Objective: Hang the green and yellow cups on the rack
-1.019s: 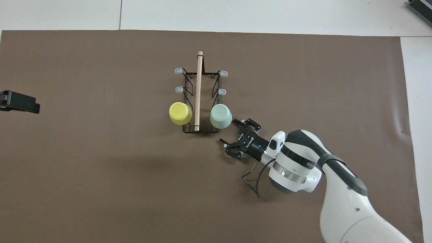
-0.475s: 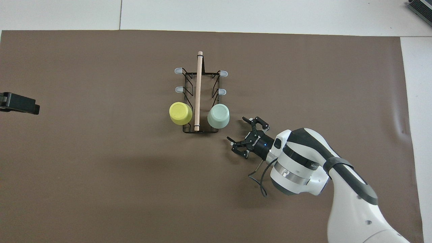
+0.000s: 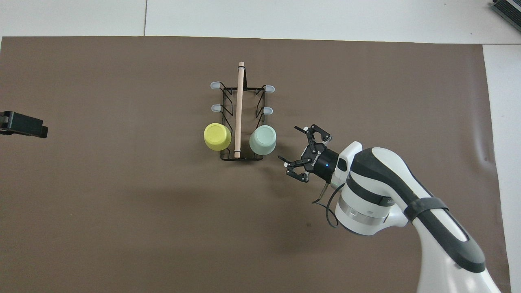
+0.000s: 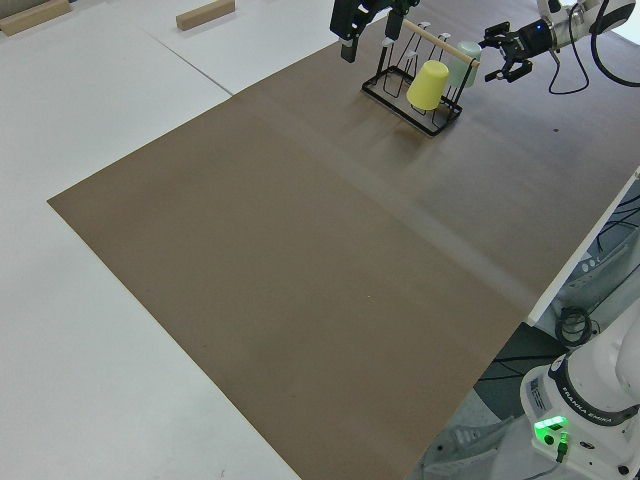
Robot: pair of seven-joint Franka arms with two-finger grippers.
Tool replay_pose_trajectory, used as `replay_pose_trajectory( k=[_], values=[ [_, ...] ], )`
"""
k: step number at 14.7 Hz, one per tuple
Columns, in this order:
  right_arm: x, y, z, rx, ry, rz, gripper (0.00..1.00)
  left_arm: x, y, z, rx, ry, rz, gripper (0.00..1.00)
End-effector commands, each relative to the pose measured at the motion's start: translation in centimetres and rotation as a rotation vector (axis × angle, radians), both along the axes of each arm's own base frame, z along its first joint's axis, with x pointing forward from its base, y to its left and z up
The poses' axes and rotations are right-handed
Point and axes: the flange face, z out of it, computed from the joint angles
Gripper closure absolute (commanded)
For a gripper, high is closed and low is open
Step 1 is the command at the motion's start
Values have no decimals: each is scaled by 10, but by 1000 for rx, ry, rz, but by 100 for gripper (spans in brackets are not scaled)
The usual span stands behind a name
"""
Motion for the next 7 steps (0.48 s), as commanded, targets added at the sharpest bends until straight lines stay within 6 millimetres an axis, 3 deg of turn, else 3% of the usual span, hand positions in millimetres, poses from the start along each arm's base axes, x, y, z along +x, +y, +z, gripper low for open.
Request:
replay_pose_trajectory(
  k=[1, 7],
  values=[
    [24, -27, 22, -95, -83, 50, 0, -1, 3, 1, -8, 5, -8, 0],
    [59, -102, 49, -319, -193, 172, 0, -1, 2, 1, -8, 5, -9, 0]
  ],
)
